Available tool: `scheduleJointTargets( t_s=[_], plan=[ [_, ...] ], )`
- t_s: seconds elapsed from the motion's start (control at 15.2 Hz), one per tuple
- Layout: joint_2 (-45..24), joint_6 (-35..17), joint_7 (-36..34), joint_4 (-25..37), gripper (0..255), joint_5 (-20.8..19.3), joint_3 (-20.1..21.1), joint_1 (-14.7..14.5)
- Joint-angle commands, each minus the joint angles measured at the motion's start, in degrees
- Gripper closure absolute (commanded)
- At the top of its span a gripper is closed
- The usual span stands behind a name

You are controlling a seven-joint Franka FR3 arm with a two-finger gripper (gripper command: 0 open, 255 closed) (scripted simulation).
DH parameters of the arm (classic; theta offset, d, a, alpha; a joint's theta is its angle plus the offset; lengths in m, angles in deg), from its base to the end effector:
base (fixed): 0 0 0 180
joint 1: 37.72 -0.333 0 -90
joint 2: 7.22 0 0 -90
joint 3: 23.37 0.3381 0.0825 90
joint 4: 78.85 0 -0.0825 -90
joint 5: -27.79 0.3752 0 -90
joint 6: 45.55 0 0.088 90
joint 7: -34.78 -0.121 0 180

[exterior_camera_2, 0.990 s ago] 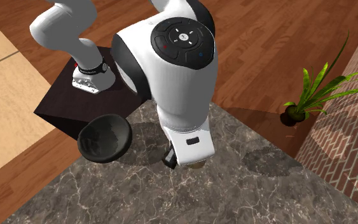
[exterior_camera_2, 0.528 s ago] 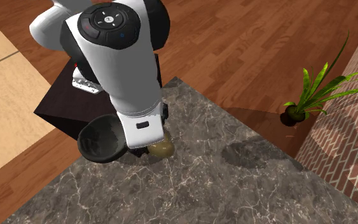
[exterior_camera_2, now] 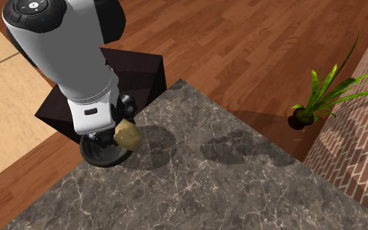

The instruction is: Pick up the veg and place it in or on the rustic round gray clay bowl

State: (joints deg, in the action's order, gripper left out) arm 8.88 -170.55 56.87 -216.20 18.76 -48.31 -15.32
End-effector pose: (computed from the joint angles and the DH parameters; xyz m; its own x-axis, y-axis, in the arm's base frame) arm 0.2945 -0.3377 0.4294 0.9422 -0.3331 0.0355 -0.3342 -0.9420 0.0314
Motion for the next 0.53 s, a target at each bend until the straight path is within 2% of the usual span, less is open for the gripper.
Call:
scheduleJointTargets(
  t_s=[0.0, 0.4, 0.46],
  plan=[
    [3.84, 0.76, 1.1, -2.78, 255, -1.99, -0.81, 1.66],
    [15.17, 3.2, 4.26, -11.05, 255, -7.82, -2.78, 7.58],
    [14.78, 2.29, 4.28, -11.58, 255, -7.89, -2.96, 7.61]
  ],
)
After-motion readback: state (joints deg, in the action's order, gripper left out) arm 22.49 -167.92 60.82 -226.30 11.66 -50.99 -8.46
